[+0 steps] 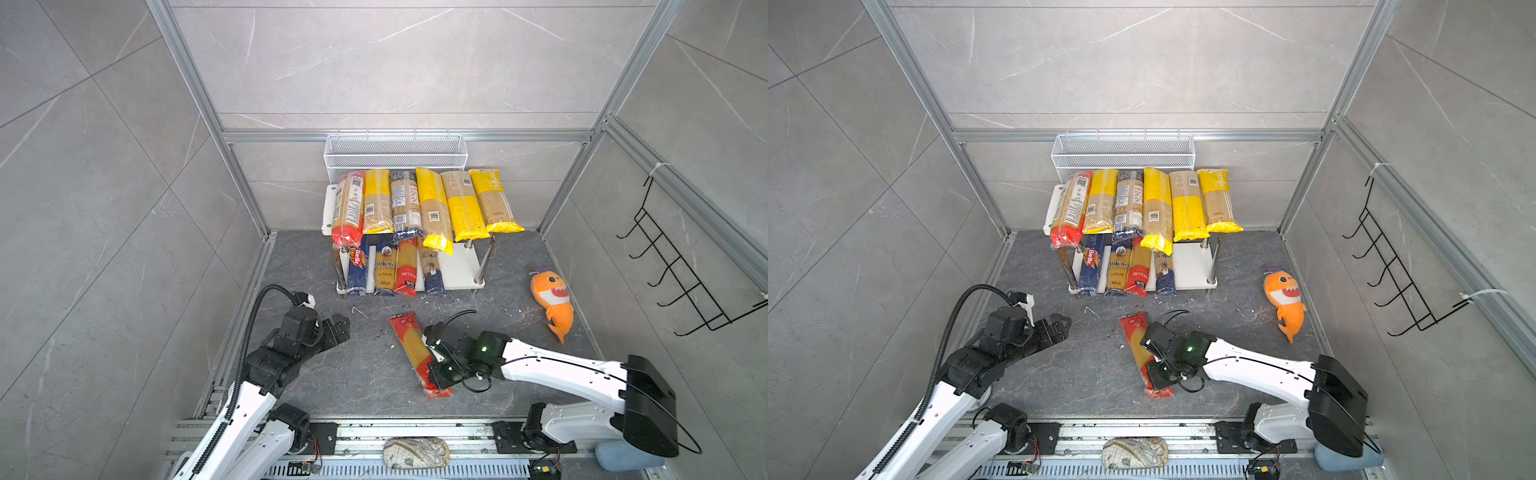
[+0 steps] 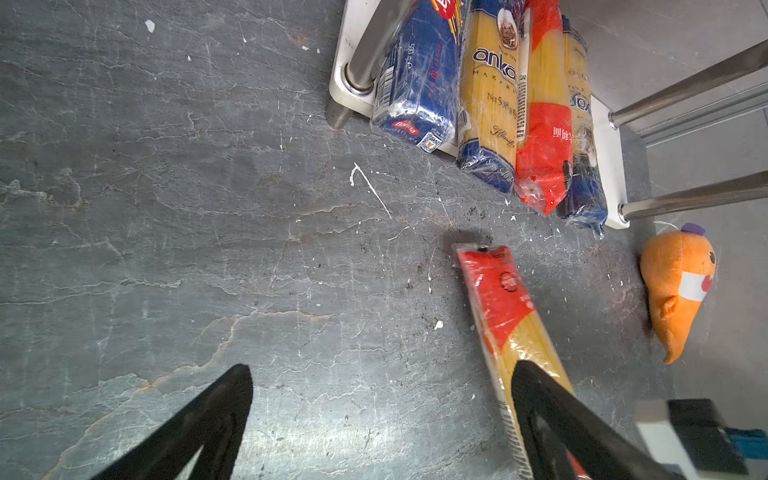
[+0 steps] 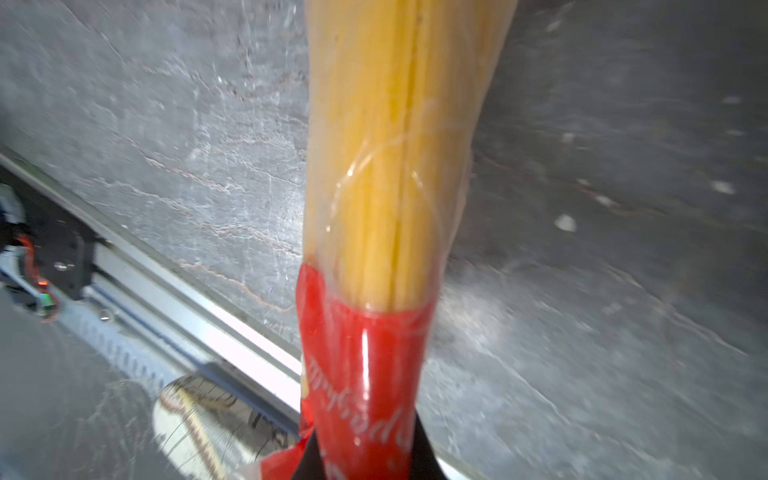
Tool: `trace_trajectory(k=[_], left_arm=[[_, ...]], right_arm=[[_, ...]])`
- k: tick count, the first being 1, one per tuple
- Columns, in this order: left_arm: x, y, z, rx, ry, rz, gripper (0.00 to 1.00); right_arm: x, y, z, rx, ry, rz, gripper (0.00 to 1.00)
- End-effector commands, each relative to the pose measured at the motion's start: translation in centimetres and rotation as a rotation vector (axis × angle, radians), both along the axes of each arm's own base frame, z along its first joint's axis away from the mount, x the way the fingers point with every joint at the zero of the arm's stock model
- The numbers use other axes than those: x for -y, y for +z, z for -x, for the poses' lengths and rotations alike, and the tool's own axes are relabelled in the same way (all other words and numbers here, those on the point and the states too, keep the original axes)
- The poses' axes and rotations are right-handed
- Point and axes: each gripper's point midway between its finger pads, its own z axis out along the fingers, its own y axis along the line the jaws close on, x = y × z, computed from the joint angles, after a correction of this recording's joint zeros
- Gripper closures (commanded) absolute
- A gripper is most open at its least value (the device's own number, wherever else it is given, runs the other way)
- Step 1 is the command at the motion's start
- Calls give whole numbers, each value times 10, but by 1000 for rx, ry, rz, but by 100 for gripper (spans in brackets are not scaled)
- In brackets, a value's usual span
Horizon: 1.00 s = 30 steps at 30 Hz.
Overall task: Place and organize the pasta boxes and bags onto the shelf
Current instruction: 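Lift the red-and-yellow bag with the right gripper to the lower tier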
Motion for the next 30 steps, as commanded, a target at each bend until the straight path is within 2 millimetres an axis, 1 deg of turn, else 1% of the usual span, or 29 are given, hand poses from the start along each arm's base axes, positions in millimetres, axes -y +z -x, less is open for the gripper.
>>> trace_trajectory(k=[1,5,8,12,15,17,19,21,25,30], left_arm=[[9,29,-14,83,-17,41,0],[12,31,-20,85,-25,38,0],[15,33,-24,96,-34,44,0],[18,37,-29,109,-35,47,0],[19,39,-33,109,-40,37,0],[19,41,-35,108,-43,30,0],[20,43,-37,109,-46,27,0],[22,46,-39,111,-53,21,0],[23,48,-44,113,-60,8,0],[29,46,-53,98,-77,-2,0]], right_arm=[[0,38,-17,104,-37,-121,100],[18,54,-28,138,-77,-140,100],[29,65,-41,172,-116,-145,100],[36,85,-60,222,-140,-174,100],[40,91,-75,246,-149,-166,100],[41,94,-87,251,-158,-177,100],[39,101,-96,246,-165,-206,100],[35,110,-102,237,-155,-234,100],[31,125,-104,222,-124,-239,100],[25,147,-101,191,-85,-267,100]])
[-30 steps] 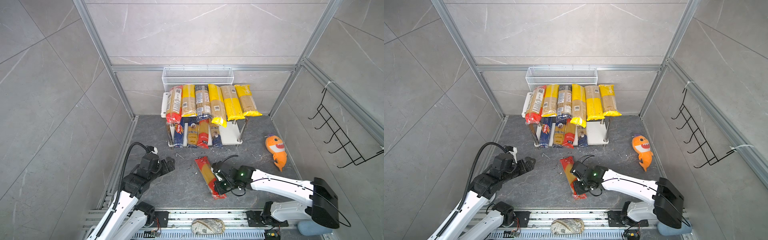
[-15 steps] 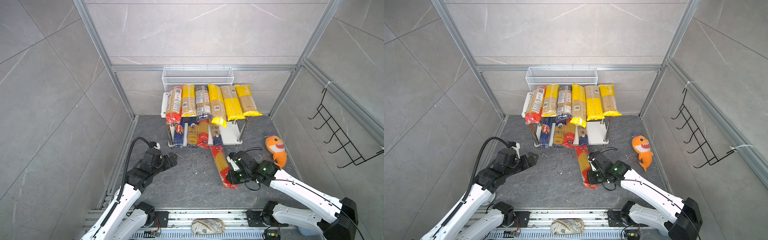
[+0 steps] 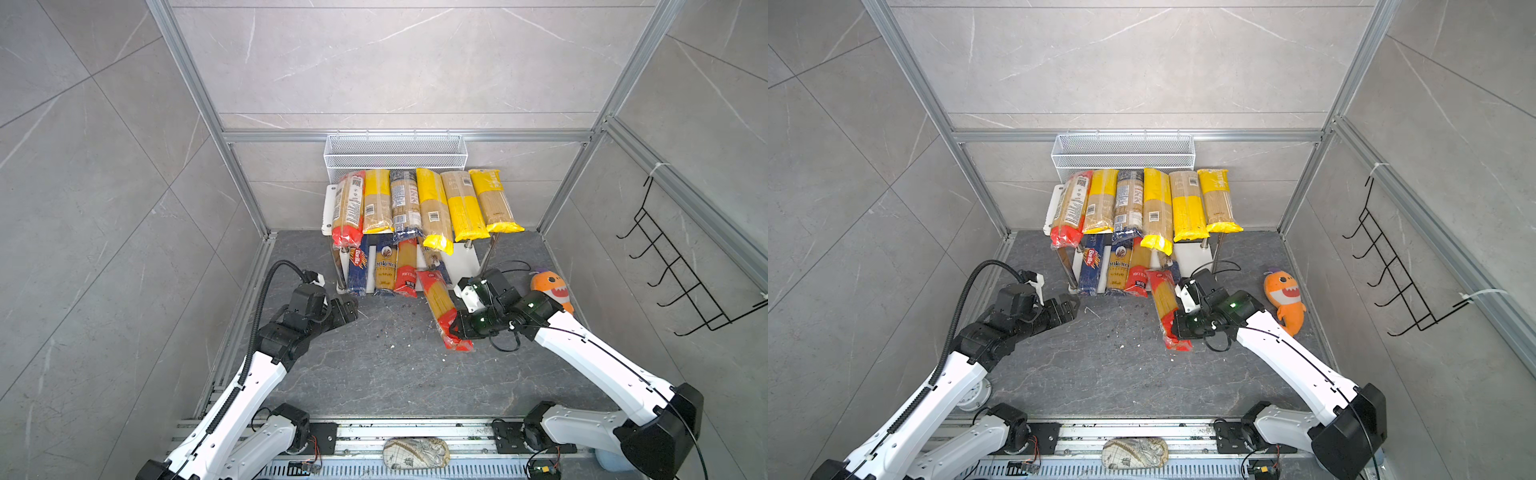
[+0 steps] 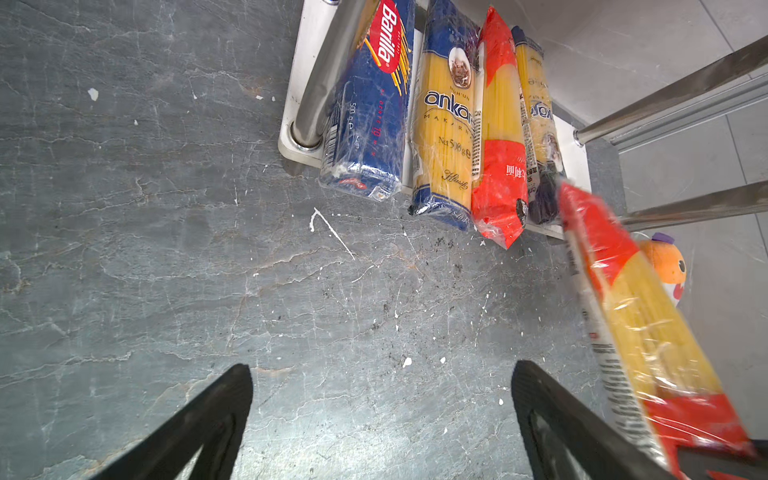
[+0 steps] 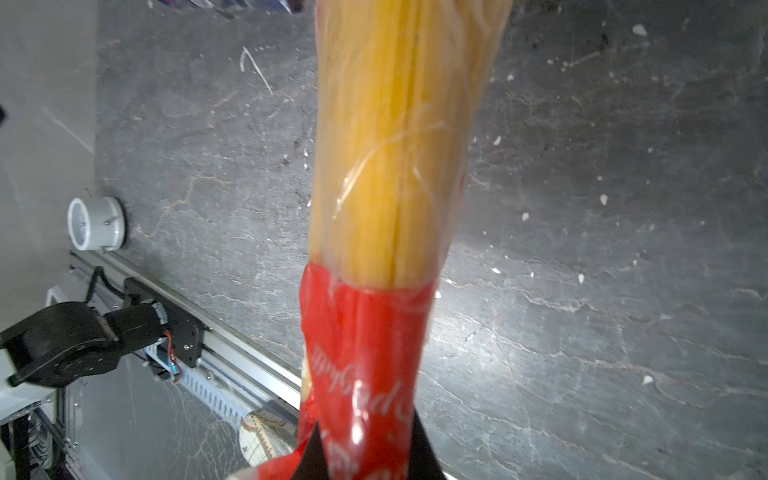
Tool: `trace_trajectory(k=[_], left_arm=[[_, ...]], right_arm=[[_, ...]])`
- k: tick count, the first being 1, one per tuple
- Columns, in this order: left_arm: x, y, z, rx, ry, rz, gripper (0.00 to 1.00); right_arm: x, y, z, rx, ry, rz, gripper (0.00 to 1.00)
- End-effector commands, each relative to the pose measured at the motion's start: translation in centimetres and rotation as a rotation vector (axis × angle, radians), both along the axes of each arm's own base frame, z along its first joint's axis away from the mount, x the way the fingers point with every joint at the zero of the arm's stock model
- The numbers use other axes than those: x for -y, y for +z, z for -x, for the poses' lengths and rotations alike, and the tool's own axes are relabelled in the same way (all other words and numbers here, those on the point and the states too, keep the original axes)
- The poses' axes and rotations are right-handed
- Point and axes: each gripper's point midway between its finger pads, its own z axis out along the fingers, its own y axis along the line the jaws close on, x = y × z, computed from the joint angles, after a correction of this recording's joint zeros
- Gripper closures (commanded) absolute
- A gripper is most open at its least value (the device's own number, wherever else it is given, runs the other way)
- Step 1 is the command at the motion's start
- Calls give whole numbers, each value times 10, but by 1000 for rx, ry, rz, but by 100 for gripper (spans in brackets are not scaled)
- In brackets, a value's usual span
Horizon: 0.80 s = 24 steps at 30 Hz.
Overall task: Place and organize the pasta boxes and bags onto the shelf
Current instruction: 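Lift the red-and-yellow bag with the right gripper to the lower tier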
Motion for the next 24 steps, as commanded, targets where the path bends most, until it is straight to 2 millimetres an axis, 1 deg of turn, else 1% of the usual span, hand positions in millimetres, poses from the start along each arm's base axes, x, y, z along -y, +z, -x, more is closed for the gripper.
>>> trace_trajectory(k=[1,3,6,10,15,18,20,24], left_arm=[[7,19,-13,62,-32,0,0],[8,17,-17,66,-31,-2,0],[12,15,-26,77,-25,4,0],[20,15,-41,86,-31,17,0],[24,24,-53,112,-39,1,0],[24,28,-58,125,-43,-18,0],[25,31,-62,131,-49,-28,0],[27,36,-71,143,-56,-34,0]], right_arm=[[-19,52,-11,133,85,-110,100],[-15,54,-14,156,75,-96,100],[-8,51,-30,198,41,-61,100],[2,43,-62,258,-33,-29,100],[25,35,-105,341,-156,-21,100],[34,32,-123,362,-173,-6,100],[42,24,-138,370,-179,34,100],[52,9,-164,382,-186,80,100]])
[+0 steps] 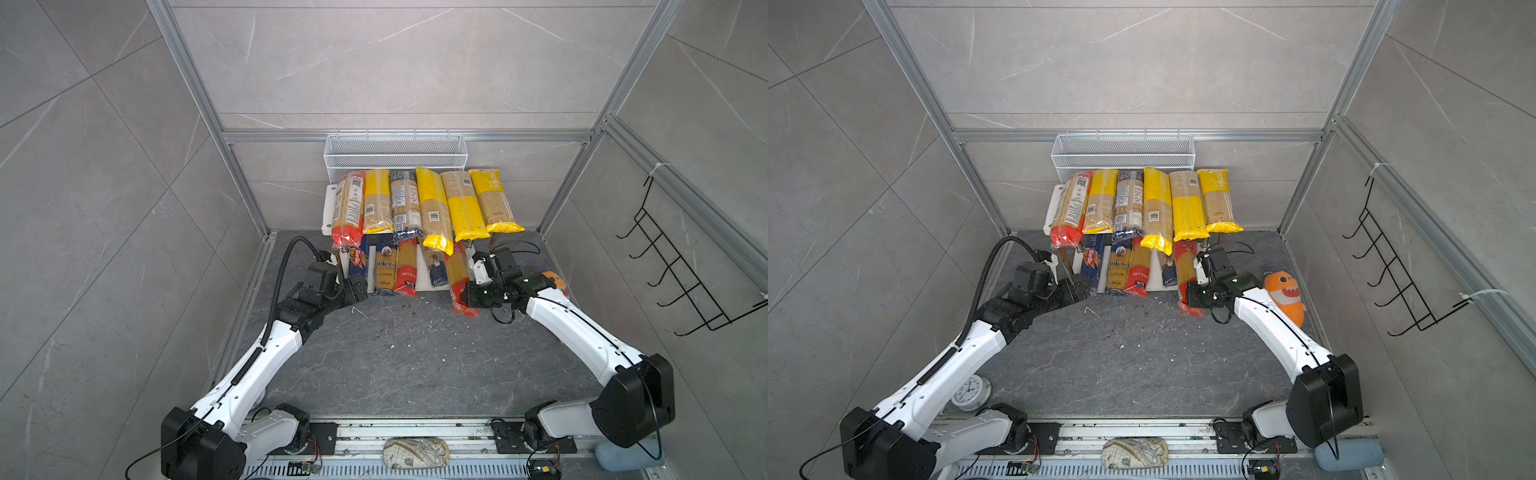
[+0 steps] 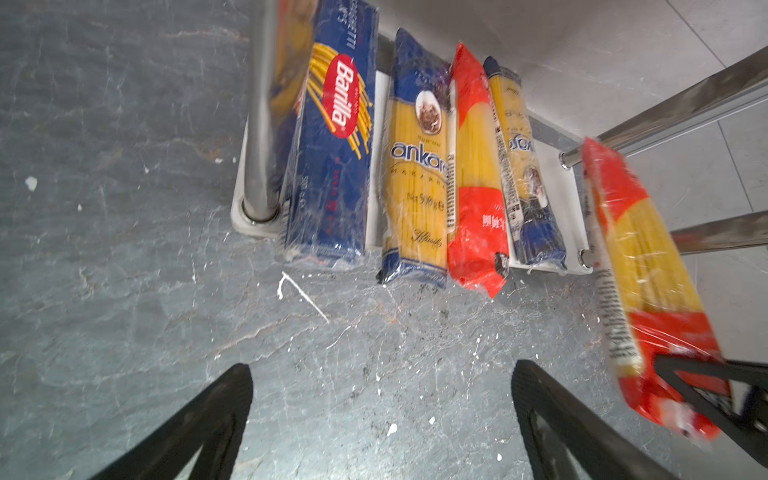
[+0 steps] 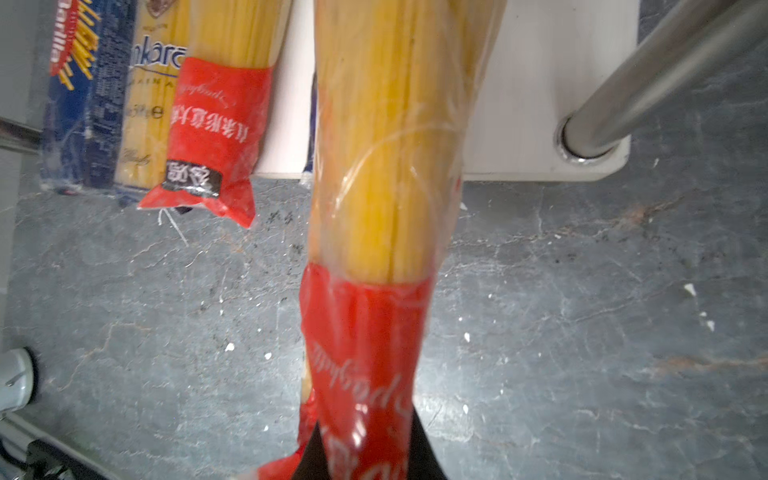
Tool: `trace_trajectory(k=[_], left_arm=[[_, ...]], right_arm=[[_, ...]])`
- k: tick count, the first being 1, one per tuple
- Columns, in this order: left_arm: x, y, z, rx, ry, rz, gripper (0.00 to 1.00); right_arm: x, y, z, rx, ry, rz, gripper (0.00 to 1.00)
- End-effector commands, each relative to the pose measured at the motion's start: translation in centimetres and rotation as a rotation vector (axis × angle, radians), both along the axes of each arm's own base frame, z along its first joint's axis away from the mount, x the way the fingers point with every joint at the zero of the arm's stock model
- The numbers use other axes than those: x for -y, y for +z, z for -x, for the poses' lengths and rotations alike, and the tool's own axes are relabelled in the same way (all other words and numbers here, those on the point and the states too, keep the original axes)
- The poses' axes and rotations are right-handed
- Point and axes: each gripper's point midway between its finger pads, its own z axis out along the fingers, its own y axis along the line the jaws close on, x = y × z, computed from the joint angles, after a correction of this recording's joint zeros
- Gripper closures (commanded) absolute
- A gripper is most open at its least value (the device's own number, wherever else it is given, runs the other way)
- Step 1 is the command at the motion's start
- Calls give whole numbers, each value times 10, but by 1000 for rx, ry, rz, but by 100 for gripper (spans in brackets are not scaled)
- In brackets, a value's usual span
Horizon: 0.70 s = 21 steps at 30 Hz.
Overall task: Place and organize the pasta boxes and bags onto the shelf
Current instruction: 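Lift the red-and-yellow bag with the right gripper to the lower tier, then stand the red-and-yellow bag at the end of the row and open the right gripper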
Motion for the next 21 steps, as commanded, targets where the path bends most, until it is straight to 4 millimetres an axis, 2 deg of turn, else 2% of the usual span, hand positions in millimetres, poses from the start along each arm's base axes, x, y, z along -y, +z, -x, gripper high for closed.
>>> trace_trajectory(k=[1,8,21], left_arm=[[3,26,-16,86,-17,-5,0],[-2,32,-33,96,-21,-7,0],[-12,36,-57,98,-23,19,0]], right_arm=[[-5,39,-54,236,34,3,100],[6,19,-94,283,0,109,100],[10,-8,-131,290,-34,187,100]])
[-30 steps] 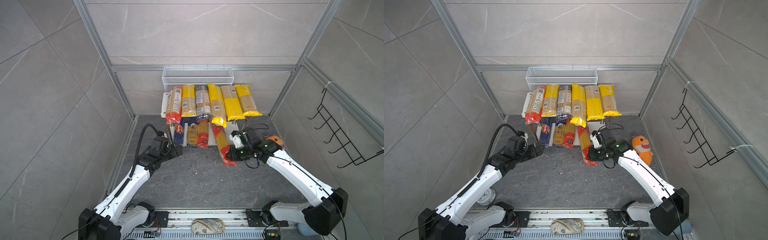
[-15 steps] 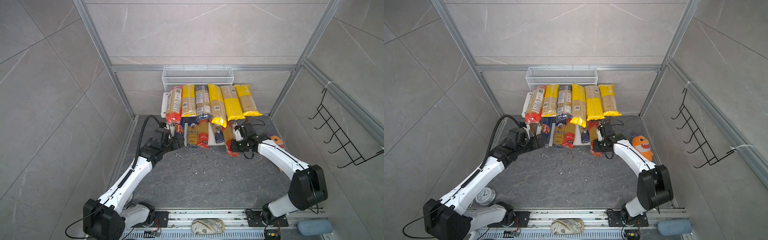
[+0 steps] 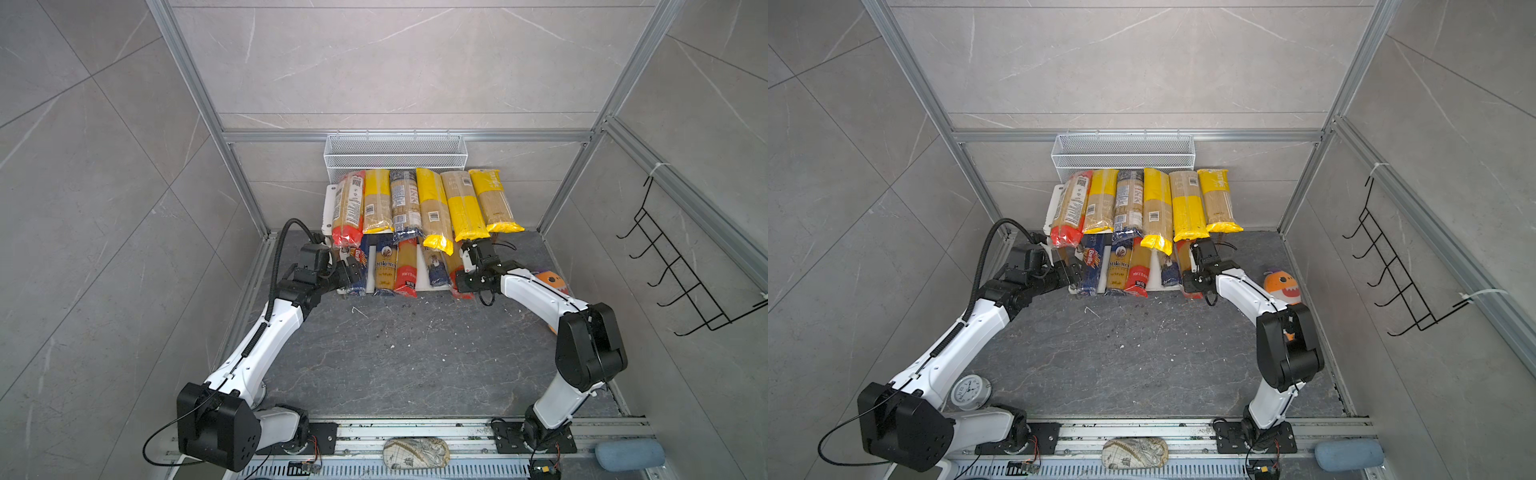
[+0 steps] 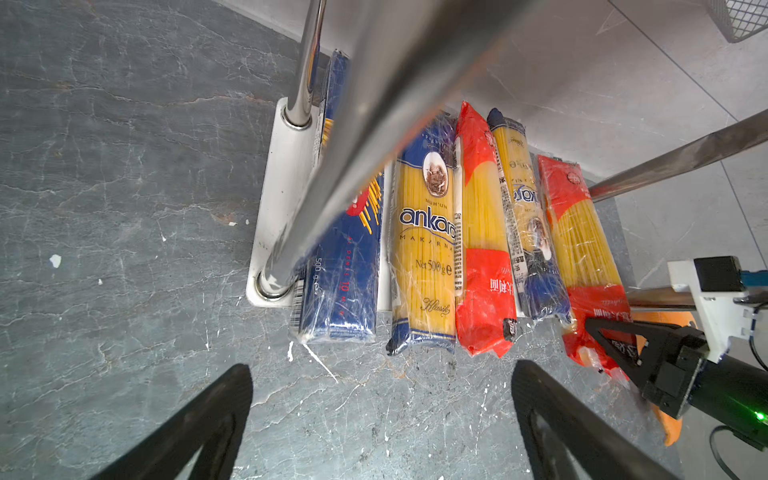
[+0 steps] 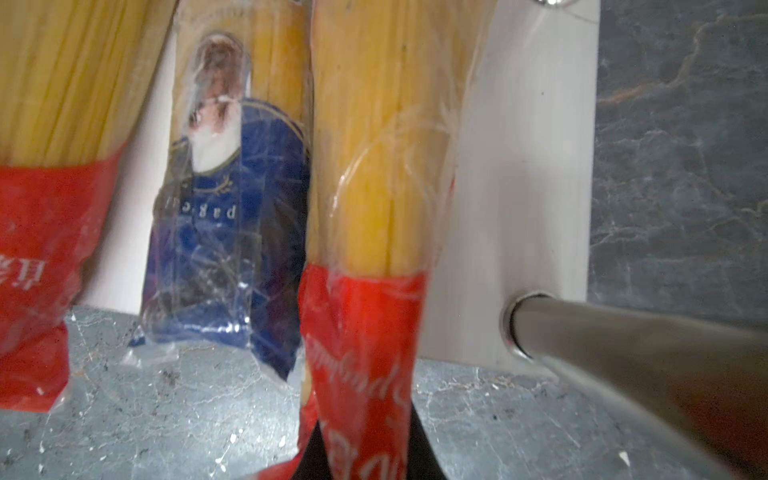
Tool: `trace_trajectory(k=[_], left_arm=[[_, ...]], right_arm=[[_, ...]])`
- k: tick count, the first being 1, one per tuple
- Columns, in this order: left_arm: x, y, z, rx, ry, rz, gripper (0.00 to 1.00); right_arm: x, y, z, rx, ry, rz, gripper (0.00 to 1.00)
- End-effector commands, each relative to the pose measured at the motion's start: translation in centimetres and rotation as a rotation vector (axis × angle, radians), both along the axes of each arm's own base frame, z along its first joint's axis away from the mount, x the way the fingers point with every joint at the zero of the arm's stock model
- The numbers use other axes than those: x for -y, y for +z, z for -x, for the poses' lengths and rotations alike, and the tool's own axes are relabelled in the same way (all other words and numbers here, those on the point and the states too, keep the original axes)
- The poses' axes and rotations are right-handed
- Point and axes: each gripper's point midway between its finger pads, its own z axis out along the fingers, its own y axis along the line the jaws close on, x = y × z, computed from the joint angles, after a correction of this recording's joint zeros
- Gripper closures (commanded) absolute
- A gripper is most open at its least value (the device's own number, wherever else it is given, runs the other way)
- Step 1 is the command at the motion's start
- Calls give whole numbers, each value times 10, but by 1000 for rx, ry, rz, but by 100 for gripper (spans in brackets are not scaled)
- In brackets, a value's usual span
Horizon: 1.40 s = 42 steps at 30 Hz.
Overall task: Place and organize the pasta boxes and bags onto the shelf
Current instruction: 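Stand the red-and-yellow bag at the end of the row and open the right gripper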
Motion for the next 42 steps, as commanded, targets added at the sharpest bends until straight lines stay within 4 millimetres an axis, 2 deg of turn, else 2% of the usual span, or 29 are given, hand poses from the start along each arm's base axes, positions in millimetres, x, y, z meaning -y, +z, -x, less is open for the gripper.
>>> trace_trajectory(k=[1,4,6,10,12,14,22,23,24,33,42], left_arm=[[4,23,-11,70,-36,17,0],[2,21,-12,63,-36,23,0],[0,20,-11,58,-33,23,0],[-4,18,-6,52,-21,27,0],[-6,16,-2,47,-16,31,0],[-6,13,3,42,-14,35,0],[-15,9,20,42,16,40,0],[-16,8,22,41,18,41,0],[-16,9,23,43,17,40,0],[-21,5,40,45,24,49,0],[-25,-6,58,19,22,48,0]], right_arm=[[-3,39,-44,197,-23,-5,100],[-3,33,-51,190,-26,9,100],[-3,27,-52,178,-23,16,94],[-3,19,-50,159,-29,19,53],[0,17,-47,155,-40,25,40],[4,17,-43,150,-51,32,19],[6,20,-23,124,-54,7,15],[6,20,-19,119,-54,0,4],[6,20,-16,115,-52,-5,0],[9,19,18,75,-53,-41,0],[9,14,74,7,-44,-83,0]])
